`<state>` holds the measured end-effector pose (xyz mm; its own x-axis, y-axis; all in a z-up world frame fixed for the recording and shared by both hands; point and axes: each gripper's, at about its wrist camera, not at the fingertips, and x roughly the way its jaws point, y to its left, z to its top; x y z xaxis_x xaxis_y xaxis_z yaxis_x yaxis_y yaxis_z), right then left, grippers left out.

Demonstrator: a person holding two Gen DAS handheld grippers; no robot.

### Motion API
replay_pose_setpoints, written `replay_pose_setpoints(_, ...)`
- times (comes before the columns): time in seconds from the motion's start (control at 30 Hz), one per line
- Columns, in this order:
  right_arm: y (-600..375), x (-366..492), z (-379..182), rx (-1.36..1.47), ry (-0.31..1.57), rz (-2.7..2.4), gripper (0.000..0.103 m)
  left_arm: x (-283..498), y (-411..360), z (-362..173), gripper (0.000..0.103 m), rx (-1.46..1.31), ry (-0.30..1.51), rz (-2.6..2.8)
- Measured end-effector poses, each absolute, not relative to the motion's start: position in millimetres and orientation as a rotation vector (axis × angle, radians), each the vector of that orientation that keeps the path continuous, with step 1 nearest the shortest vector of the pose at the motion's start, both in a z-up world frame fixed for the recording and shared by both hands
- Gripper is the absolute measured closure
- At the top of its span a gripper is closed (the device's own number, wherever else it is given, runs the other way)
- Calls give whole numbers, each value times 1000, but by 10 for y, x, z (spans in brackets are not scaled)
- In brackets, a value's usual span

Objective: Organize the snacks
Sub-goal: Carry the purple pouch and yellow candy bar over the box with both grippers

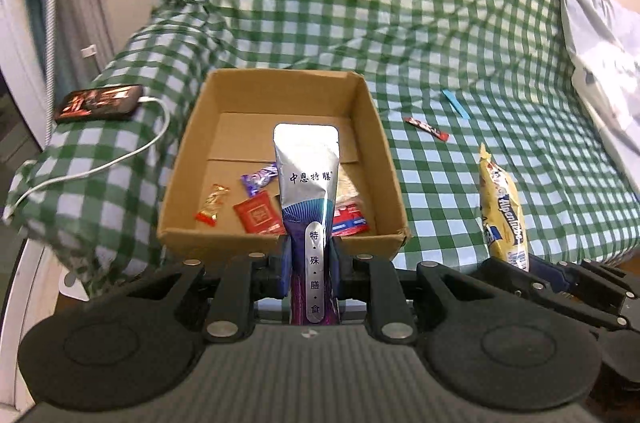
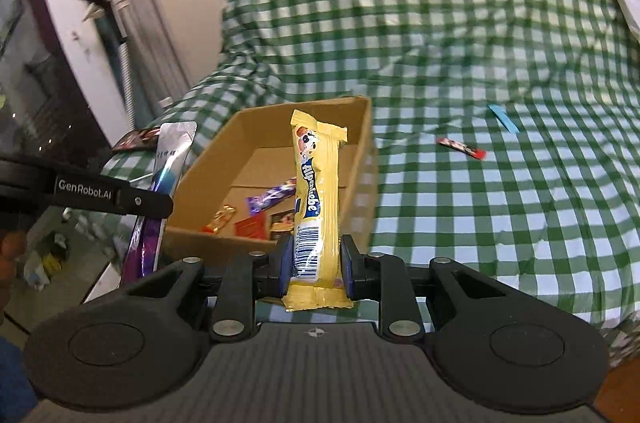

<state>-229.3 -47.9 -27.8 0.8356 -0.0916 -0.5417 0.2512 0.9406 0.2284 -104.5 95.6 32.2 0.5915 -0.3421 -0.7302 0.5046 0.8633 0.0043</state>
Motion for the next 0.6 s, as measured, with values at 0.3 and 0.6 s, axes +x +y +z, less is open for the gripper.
replay_pose_setpoints(0.3, -139, -2474, -113, 222, 521, -195, 77, -1174, 1250, 373, 82, 161, 775, -481)
replay_pose_setpoints(0.6, -32, -2498, -61, 178, 525, -209, 77, -1165, 1340, 351, 82, 139, 791, -484)
